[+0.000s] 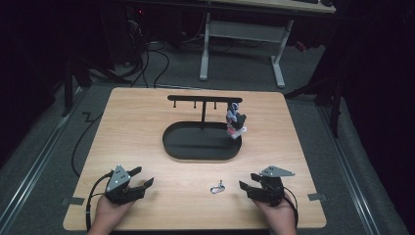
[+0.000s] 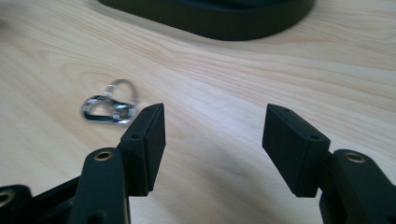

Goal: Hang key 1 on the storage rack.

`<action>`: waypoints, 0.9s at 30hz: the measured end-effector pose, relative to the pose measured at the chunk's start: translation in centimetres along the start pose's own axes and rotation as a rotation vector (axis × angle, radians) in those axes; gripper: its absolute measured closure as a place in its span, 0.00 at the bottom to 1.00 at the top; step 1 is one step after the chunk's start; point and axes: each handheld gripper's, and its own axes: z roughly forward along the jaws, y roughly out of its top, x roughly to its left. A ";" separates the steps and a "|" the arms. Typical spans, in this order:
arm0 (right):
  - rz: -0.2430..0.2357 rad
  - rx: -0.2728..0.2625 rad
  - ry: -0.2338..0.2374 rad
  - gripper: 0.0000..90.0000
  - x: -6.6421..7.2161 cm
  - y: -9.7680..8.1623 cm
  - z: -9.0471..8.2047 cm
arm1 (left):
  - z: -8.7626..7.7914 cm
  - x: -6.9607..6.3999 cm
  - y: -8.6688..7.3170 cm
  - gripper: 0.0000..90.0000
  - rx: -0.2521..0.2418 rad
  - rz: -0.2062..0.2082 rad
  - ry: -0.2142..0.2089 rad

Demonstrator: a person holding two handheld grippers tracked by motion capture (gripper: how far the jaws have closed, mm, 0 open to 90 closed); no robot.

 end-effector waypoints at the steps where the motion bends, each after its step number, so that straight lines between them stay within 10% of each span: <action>1: -0.021 -0.010 0.003 0.46 0.5 0.0 0.0 | 0.0 0.0 0.0 0.40 0.000 -0.001 0.000; 8: -0.074 0.001 0.110 0.57 3.7 0.3 2.0 | 0.1 0.0 0.0 0.40 0.002 0.002 0.006; 14: -0.138 0.044 0.077 0.69 5.4 0.6 3.6 | 0.0 0.0 0.0 0.40 -0.001 0.000 -0.001; 27: -0.097 0.056 0.038 0.99 4.9 0.5 3.5 | 0.0 0.0 0.0 0.40 -0.001 0.003 -0.002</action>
